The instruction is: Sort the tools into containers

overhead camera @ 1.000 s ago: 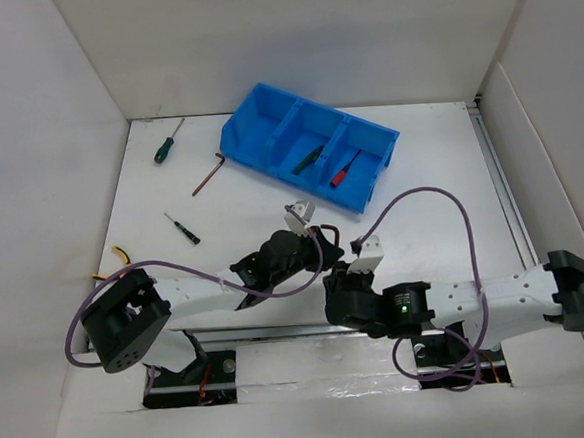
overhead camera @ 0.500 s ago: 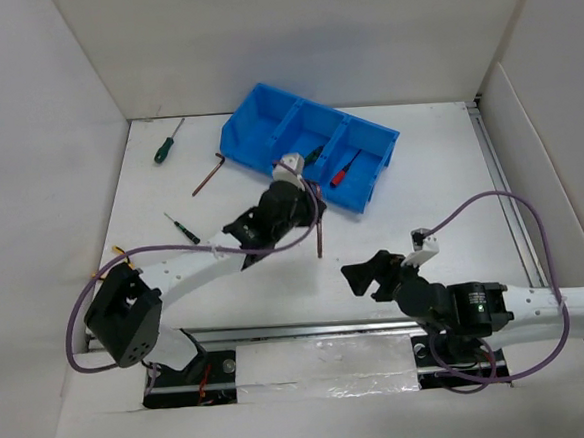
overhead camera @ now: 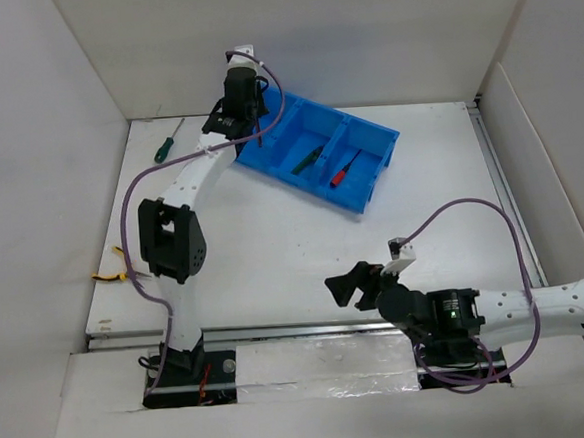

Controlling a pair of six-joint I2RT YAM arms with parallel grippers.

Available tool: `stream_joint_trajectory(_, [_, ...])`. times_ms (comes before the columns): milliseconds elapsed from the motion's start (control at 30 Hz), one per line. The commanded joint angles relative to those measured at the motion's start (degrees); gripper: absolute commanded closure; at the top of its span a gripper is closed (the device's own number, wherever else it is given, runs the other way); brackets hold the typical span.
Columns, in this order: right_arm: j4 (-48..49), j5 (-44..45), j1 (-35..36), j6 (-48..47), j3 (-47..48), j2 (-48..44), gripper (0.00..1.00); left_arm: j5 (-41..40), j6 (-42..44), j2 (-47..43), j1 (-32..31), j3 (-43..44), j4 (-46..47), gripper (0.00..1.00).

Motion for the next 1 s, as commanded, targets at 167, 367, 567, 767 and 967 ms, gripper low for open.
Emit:
stream_joint_trajectory(167, [2.7, 2.9, 0.5, 2.1, 0.7, -0.9, 0.10, 21.8, 10.1, 12.4, 9.9, 16.5, 4.5, 1.00])
stream_joint_trajectory(367, [3.0, 5.8, 0.5, 1.4, -0.1, -2.5, 0.09, 30.8, 13.6, 18.4, 11.8, 17.2, 12.8, 1.00])
stream_joint_trajectory(567, [3.1, 7.1, 0.5, 1.4, 1.3, 0.1, 0.09, 36.6, 13.7, 21.3, 11.8, 15.0, 18.6, 0.97])
stream_joint_trajectory(767, [2.2, 7.5, 0.5, 1.7, 3.6, 4.9, 0.10, 39.9, 11.9, 22.0, 11.8, 11.0, 24.1, 0.87])
stream_joint_trajectory(967, [0.2, 8.4, 0.5, 2.5, 4.3, 4.2, 0.09, 40.0, 11.1, 23.6, 11.8, 11.0, 24.7, 0.40])
